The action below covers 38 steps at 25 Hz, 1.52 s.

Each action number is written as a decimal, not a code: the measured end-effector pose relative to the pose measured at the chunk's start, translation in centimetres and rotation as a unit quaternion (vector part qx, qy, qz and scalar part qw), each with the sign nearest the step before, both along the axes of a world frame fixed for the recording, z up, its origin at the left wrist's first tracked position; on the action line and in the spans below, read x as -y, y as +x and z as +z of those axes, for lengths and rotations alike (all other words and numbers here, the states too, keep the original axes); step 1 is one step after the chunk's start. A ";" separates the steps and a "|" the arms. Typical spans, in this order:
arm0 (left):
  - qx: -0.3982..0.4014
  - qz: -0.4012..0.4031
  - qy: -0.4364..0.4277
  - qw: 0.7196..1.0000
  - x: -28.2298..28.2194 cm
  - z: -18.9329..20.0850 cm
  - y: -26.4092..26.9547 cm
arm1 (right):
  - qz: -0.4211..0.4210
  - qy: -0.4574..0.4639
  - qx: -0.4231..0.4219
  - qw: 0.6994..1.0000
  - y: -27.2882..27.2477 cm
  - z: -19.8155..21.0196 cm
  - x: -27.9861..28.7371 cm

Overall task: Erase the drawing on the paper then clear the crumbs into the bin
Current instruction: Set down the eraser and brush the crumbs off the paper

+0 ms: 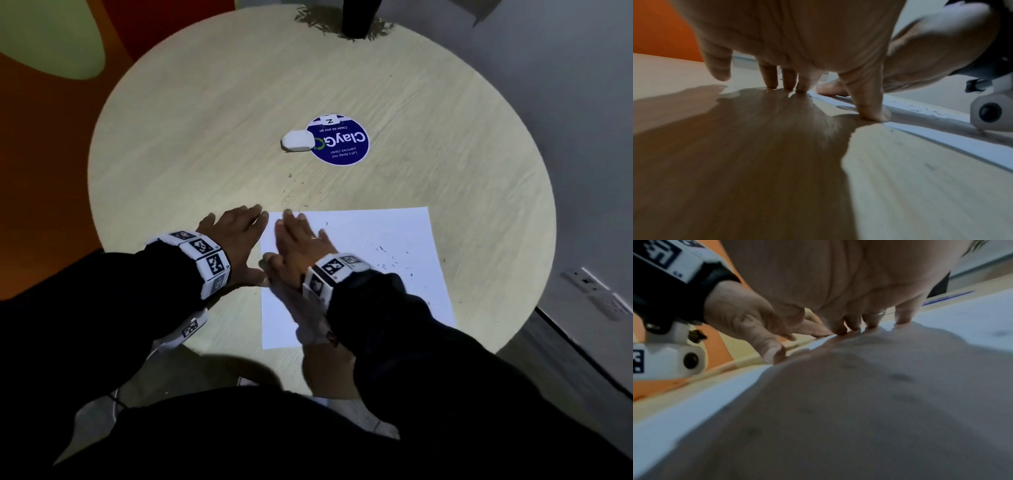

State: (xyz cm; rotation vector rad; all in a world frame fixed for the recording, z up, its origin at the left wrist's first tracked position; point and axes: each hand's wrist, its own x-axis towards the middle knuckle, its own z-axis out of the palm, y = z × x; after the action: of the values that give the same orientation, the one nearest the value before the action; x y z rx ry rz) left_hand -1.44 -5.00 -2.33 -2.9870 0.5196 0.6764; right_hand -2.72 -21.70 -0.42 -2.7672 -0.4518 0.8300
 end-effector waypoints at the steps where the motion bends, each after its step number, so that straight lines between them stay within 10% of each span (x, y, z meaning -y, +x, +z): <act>1: -0.007 -0.002 0.002 1.000 -0.1 0.0 0.1 | -0.024 -0.010 0.002 1.000 -0.1 -0.3 1.7; 5: -0.011 0.005 -0.017 1.000 -0.3 -0.4 0.1 | -0.141 -0.120 0.020 0.983 0.1 -0.3 10.0; 11: 0.007 -0.004 -0.014 1.000 -0.4 -0.4 -0.2 | 0.006 0.008 0.006 1.000 -0.3 1.7 -1.3; 17: -0.027 0.001 -0.022 0.999 -0.7 -0.2 0.1 | -0.130 -0.102 -0.012 0.986 -0.1 3.4 6.2; 23: -0.028 0.001 0.002 1.000 -1.2 0.2 -0.2 | -0.041 0.001 0.006 0.999 1.0 0.9 -2.6; 31: -0.028 0.008 -0.021 0.999 -1.8 -0.3 -0.3 | -0.161 -0.162 -0.010 0.974 -1.0 2.4 9.9; 38: 0.002 -0.004 -0.029 1.000 -2.2 -1.0 -0.2 | -0.020 -0.003 0.012 1.000 -3.2 0.6 -1.3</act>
State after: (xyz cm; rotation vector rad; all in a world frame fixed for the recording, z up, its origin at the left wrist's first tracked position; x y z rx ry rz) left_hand -1.69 -2.80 -3.34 -3.0371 0.5615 0.6663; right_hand -5.90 -20.39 0.18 -2.7851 -0.3985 0.7914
